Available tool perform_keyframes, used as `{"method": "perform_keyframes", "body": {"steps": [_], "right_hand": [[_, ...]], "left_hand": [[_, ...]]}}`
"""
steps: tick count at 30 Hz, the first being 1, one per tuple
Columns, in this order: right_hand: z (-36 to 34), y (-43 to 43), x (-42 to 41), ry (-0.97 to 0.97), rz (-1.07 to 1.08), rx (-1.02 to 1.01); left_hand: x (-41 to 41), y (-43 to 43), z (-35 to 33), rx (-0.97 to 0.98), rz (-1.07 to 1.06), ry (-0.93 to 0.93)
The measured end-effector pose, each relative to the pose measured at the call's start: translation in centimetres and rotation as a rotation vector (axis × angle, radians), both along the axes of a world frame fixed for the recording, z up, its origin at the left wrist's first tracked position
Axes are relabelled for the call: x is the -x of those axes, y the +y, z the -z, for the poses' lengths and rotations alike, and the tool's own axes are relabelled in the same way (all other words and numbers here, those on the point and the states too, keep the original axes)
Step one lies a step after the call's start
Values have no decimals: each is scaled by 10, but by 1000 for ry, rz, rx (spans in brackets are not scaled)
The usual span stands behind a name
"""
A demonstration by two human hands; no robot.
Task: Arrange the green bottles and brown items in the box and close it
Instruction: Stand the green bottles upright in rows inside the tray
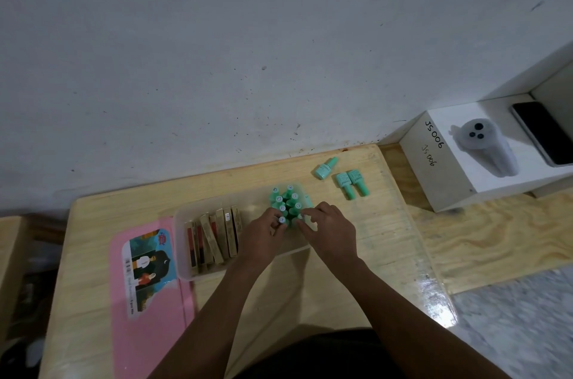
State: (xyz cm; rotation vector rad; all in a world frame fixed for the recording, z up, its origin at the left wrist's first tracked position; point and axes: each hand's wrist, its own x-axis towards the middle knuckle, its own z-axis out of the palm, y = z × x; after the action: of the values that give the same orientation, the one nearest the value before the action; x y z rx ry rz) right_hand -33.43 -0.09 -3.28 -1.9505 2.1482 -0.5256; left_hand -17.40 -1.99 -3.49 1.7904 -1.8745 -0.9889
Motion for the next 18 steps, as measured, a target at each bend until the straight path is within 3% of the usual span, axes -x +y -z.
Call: {"method": "perform_keyframes", "body": {"steps": [18], "right_hand": [[-9,9,11,-94,5,99]], "left_hand": [[2,4,-10,36,6,48]]}}
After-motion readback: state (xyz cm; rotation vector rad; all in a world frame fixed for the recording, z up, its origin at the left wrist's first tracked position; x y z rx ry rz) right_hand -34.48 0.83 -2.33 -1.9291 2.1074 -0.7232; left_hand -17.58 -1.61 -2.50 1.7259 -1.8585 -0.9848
